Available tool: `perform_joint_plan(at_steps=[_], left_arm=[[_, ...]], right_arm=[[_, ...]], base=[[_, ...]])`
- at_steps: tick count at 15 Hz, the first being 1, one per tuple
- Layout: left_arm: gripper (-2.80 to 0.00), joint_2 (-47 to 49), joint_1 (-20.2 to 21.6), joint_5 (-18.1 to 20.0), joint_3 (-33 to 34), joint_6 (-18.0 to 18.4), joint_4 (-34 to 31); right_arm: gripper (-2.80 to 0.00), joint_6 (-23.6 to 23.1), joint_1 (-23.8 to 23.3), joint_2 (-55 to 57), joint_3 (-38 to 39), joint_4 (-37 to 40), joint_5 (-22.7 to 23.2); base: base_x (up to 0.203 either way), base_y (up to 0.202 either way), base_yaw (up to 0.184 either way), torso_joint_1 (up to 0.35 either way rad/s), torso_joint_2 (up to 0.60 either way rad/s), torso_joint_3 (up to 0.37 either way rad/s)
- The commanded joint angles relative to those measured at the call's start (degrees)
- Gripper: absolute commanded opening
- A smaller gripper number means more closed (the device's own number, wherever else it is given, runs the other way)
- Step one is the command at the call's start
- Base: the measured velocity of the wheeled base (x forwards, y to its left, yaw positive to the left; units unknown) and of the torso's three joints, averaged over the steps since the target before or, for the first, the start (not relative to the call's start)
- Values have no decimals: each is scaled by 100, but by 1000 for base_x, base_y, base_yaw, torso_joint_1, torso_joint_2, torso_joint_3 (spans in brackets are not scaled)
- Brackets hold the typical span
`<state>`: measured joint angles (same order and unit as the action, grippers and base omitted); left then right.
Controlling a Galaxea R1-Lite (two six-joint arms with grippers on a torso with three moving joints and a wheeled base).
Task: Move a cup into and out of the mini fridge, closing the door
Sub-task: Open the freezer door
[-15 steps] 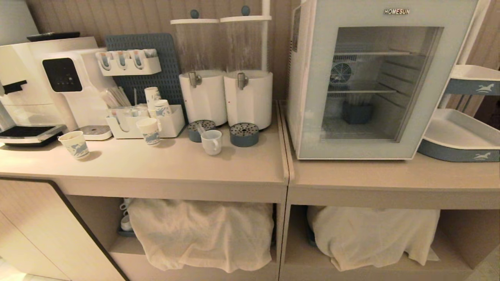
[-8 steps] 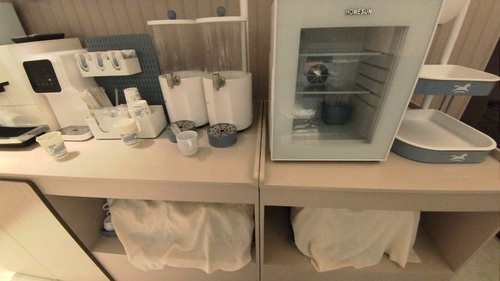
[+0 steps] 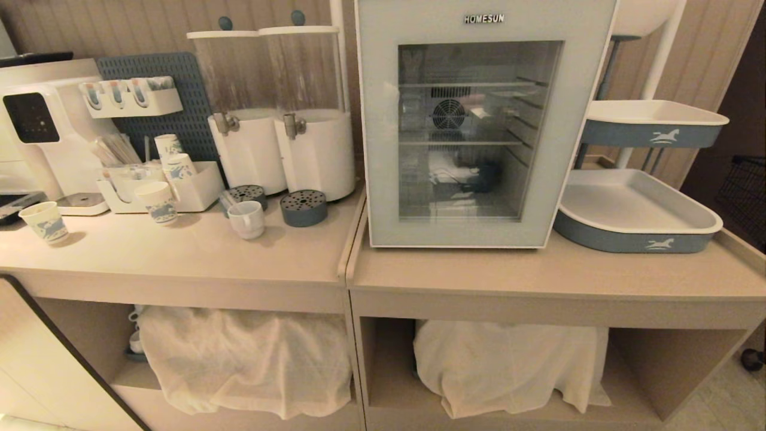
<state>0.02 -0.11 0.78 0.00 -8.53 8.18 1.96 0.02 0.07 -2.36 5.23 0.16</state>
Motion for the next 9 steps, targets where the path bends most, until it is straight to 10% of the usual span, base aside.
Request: perform_joint_plan(at_steps=[1,9], left_arm=[[-280,-29,2,1,229,-8,8],[-280,-29,2,1,229,-34,8]], right_arm=[[-280,-3,-2,10,-1,12,2],[-280,-3,-2,10,-1,4,2]], base=[[0,-190,2,7,2,3],[0,-97,0,2,1,2]])
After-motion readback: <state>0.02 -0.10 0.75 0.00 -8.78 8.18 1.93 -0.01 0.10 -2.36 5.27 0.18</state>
